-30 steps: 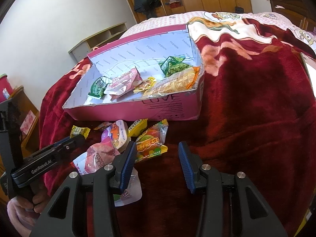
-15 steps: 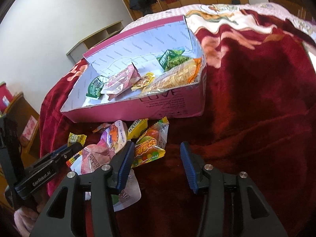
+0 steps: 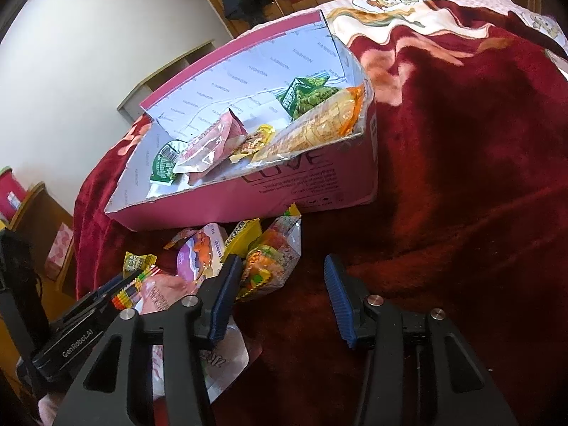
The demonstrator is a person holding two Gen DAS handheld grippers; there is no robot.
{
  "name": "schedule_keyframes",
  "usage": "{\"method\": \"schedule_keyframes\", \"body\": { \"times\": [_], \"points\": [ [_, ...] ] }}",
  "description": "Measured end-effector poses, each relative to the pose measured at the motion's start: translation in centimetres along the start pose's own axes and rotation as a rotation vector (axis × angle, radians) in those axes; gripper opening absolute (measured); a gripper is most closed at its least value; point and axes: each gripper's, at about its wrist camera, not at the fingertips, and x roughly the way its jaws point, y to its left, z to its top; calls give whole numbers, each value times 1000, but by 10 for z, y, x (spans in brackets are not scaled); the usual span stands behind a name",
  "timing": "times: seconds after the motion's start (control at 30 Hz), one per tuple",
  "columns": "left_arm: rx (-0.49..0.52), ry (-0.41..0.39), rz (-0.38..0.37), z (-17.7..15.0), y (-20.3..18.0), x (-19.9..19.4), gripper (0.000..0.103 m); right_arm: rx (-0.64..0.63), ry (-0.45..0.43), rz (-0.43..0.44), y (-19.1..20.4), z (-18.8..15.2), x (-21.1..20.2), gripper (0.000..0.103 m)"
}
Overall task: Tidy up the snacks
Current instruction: 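Grasp the colourful candy bag with the right gripper while the left holds the yellow packet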
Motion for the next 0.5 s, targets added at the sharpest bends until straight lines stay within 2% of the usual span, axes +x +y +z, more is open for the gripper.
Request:
{"method": "schedule_keyframes", "body": {
  "times": [0.17,0.5],
  "points": [
    [0,0,0,0,0,0,30,-2,-12,24,0,-2,-2,32],
    [2,0,-3,-1,1,1,30,-6,-54,24,-2,-6,-13,28]
  ]
}}
